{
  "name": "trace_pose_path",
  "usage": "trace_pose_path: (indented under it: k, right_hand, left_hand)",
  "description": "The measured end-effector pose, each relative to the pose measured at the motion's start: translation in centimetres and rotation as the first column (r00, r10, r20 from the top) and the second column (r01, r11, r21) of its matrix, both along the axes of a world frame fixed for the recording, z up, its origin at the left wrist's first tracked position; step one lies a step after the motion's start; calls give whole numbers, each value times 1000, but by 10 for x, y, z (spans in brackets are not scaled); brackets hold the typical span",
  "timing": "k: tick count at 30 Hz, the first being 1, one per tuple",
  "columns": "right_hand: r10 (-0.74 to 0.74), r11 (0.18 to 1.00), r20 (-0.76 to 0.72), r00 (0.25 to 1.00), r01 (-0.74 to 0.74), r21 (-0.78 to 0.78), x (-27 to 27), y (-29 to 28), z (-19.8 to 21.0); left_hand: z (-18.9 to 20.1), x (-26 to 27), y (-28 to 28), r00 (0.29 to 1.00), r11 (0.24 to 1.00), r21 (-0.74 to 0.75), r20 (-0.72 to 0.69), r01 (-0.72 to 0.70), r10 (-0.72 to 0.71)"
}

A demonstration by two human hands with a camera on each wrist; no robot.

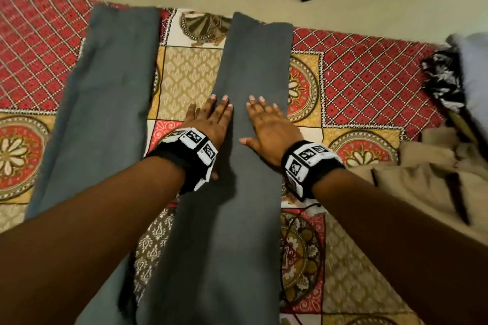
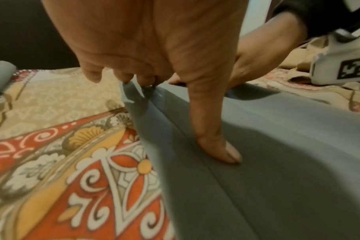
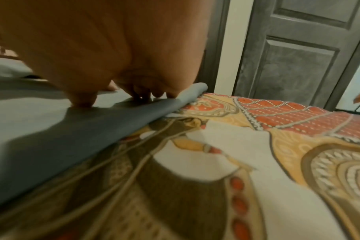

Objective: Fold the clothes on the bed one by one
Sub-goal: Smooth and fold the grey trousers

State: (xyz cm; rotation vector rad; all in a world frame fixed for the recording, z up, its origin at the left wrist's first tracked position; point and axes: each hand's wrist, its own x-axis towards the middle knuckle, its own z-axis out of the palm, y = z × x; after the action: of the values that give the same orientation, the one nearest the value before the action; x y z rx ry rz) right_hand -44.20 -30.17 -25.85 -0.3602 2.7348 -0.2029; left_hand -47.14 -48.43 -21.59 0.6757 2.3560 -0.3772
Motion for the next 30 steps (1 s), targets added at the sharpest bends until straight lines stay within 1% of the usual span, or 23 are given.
trace_pose_path:
  k: [1, 2, 4, 5, 7, 9, 10, 11, 12, 13, 14, 15, 16, 17, 18, 19, 20, 23, 25, 27, 28, 29, 30]
  right_hand:
    - [-11, 1000, 38, 999, 11, 4, -6, 4, 2]
    - [-54, 999, 65, 996, 54, 2, -12, 12, 3]
    - [-200, 980, 118, 973, 201, 2, -21, 31, 7]
    - [-281, 959, 132, 951, 282, 12, -23, 38, 9]
    - [-414, 909, 109, 904, 417, -6, -18, 44, 14]
    - [-468, 874, 41, 883, 469, -127, 3, 35, 22]
    - [-467, 865, 2, 884, 457, -205, 20, 25, 26]
    - [-452, 863, -42, 891, 425, -271, 40, 15, 30]
    - [-426, 866, -86, 901, 379, -326, 64, 2, 32]
    - [-394, 869, -125, 911, 324, -375, 88, -15, 35]
    - [-364, 866, -143, 920, 277, -416, 114, -32, 35]
    - [-326, 858, -118, 938, 241, -454, 141, -56, 35]
    - [-296, 846, -76, 952, 224, -485, 166, -76, 34]
    - [-255, 835, -22, 967, 209, -508, 189, -98, 35]
    - [-204, 826, 16, 979, 181, -534, 212, -121, 37]
    - [-162, 823, 24, 987, 148, -548, 228, -140, 37]
    - [-116, 824, 35, 993, 116, -555, 246, -164, 38]
    - [9, 815, 54, 999, 24, -579, 269, -214, 42]
    - [146, 785, 46, 988, -87, -613, 275, -244, 42]
    - [289, 731, 0, 957, -221, -646, 277, -268, 37]
    - [374, 697, -29, 927, -302, -651, 282, -281, 34]
    - [456, 654, -62, 888, -382, -653, 285, -293, 30]
    - [552, 602, -93, 829, -473, -643, 293, -307, 25]
  left_hand:
    - [1, -4, 1, 999, 999, -15, 28, -31, 32]
    - [2, -7, 2, 997, 998, -21, 48, -66, 67]
    - [2, -10, 1, 989, 990, -21, 53, -138, 139]
    - [0, -10, 0, 982, 983, 4, 37, -186, 186]
    - [-2, -7, -5, 957, 956, 63, -9, -288, 289]
    - [1, 8, -16, 940, 933, 131, -19, -334, 340]
    - [7, 22, -24, 934, 917, 196, -22, -347, 358]
    - [11, 41, -33, 928, 888, 301, -21, -349, 372]
    - [14, 64, -43, 917, 832, 426, -15, -355, 399]
    - [18, 91, -57, 891, 743, 543, 24, -392, 453]
    - [23, 119, -70, 846, 626, 642, 68, -442, 528]
    - [26, 153, -89, 778, 503, 708, 103, -495, 620]
    - [28, 183, -104, 716, 414, 750, 112, -516, 689]
    - [29, 213, -120, 657, 360, 763, 111, -537, 746]
    - [32, 247, -139, 599, 329, 755, 105, -568, 794]
    - [30, 273, -155, 546, 299, 738, 110, -604, 831]
    - [30, 307, -176, 478, 271, 704, 110, -657, 871]
    - [26, 386, -220, 275, 161, 664, 70, -731, 959]
    - [20, 425, -236, 201, 124, 652, 46, -748, 978]
    - [10, 448, -243, 153, 104, 648, 19, -754, 988]
    - [4, 459, -245, 131, 101, 649, -2, -754, 991]
    - [-4, 466, -246, 131, 119, 647, -30, -753, 991]
    - [-13, 474, -247, 133, 133, 642, -48, -755, 990]
